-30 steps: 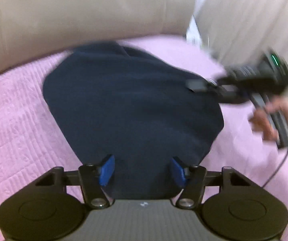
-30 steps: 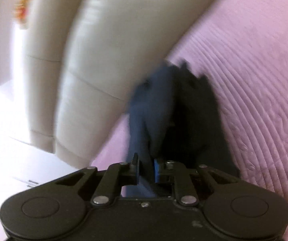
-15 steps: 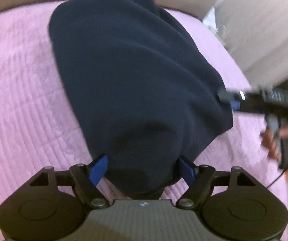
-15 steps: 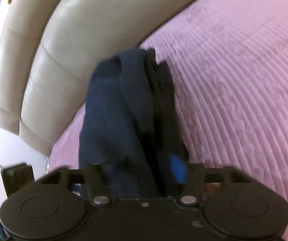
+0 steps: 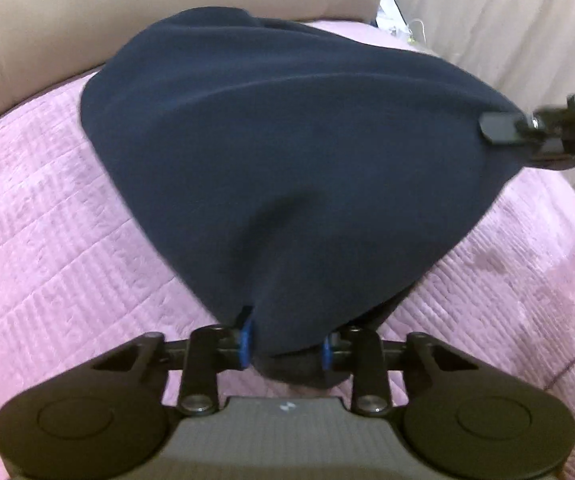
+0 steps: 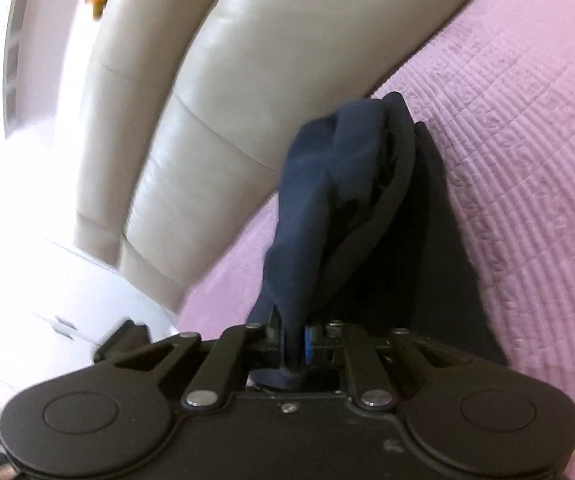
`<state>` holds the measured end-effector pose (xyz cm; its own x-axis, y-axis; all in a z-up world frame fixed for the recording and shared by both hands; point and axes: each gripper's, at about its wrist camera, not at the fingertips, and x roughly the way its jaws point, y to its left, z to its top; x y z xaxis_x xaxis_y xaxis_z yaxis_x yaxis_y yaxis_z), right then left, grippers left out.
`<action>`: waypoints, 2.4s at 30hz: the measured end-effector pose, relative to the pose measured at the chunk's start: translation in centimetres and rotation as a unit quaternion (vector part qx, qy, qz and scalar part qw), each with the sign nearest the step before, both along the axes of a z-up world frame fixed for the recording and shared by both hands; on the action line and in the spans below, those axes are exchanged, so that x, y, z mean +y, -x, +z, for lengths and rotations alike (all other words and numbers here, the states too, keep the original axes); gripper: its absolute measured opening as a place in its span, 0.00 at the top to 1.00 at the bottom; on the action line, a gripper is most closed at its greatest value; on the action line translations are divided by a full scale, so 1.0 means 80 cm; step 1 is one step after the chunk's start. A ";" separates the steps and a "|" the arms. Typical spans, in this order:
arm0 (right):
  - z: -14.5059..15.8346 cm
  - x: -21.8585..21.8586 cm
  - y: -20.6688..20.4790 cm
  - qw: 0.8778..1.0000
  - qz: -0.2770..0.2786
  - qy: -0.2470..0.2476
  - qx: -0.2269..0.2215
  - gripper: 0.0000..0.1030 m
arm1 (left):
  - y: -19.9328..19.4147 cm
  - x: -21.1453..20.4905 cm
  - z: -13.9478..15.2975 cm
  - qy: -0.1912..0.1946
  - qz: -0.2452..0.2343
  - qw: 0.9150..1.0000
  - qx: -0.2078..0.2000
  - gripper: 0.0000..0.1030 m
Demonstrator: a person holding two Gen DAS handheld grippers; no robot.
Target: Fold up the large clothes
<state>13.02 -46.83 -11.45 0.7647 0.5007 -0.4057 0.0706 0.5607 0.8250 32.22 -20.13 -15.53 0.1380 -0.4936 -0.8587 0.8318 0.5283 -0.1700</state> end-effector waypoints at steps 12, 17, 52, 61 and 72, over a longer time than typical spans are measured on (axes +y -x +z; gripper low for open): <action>0.010 -0.006 -0.032 0.989 0.010 0.148 0.008 0.14 | 0.022 0.054 0.010 0.040 -0.010 0.996 0.083 0.73; 0.095 0.007 -0.101 0.952 0.018 0.292 -0.093 0.01 | 0.008 0.055 0.065 0.060 0.019 0.995 0.078 0.40; -0.039 -0.091 -0.222 0.991 0.069 0.091 0.072 0.01 | -0.168 0.016 0.000 0.131 0.228 0.956 0.133 0.18; -0.099 -0.079 -0.219 0.993 0.093 0.028 0.063 0.00 | -0.156 -0.005 -0.019 0.131 0.221 0.958 0.125 0.02; -0.107 -0.055 -0.257 0.987 0.156 0.025 0.011 0.00 | -0.159 -0.026 -0.028 0.096 0.230 0.963 0.104 0.00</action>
<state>33.56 -51.24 -20.03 0.5675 0.6892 -0.4506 -0.0945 0.5981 0.7958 44.93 -22.18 -17.81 0.2141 -0.5744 -0.7901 0.4546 0.7745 -0.4398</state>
